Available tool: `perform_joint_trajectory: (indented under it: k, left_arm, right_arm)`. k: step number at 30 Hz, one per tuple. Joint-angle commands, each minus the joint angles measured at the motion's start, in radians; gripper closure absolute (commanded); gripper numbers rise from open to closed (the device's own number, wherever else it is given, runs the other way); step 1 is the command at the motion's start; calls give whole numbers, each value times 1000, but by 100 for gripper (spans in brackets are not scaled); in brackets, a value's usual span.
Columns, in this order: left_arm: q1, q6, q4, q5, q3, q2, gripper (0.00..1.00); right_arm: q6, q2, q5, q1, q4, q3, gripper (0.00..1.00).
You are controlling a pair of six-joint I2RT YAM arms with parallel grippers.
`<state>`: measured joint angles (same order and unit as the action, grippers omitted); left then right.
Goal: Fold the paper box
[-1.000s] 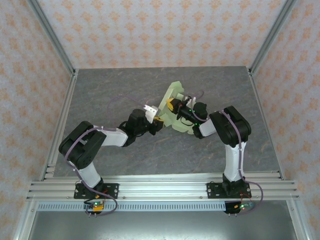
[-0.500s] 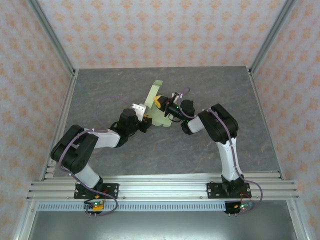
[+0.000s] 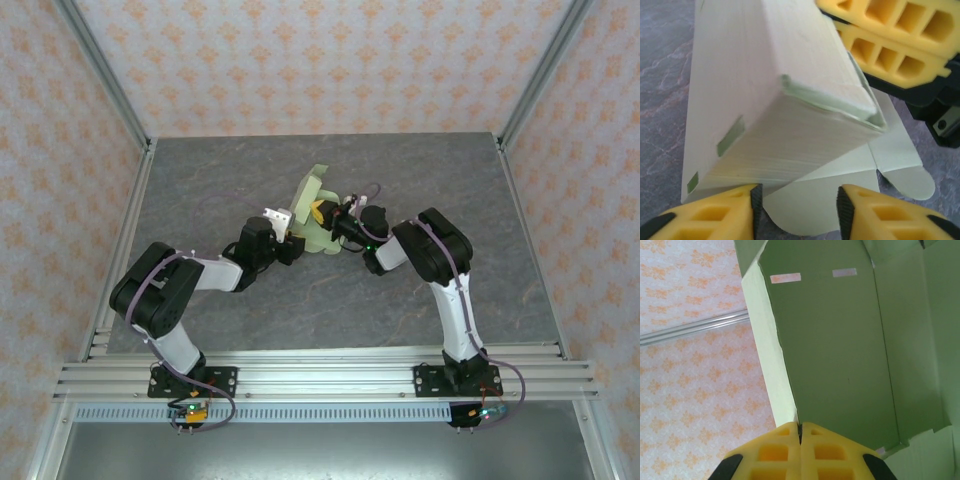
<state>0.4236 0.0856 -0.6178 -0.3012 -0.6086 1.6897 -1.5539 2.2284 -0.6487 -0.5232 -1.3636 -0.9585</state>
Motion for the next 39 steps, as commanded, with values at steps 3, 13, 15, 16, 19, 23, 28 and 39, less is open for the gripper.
perform_joint_trajectory:
  k: [3,13,15,16,19,23,28,39]
  left_arm:
    - [-5,-43,5,45,-44,-3,46]
    - [-5,-83,48,166,-104,22,45]
    - [-4,-83,49,179,-117,34,45]
    - [-5,-83,46,179,-127,43,45]
    - [-5,-76,63,176,-153,69,47]
    - [-6,-49,30,171,-150,93,57]
    - [-6,-19,47,159,-180,110,63]
    - [-5,-8,6,152,-129,78,56]
  right_arm:
    - [-44,20,31,-22,-38,-42,100]
    - [-88,16,82,-64,-38,-49,100]
    - [-88,9,90,-67,-37,-44,100]
    - [-87,7,92,-68,-34,-43,100]
    - [-83,4,99,-70,-22,-41,100]
    - [-84,4,123,-76,-19,-25,100]
    - [-78,-6,144,-90,-15,-23,100]
    - [-29,-52,183,-89,-13,28,98]
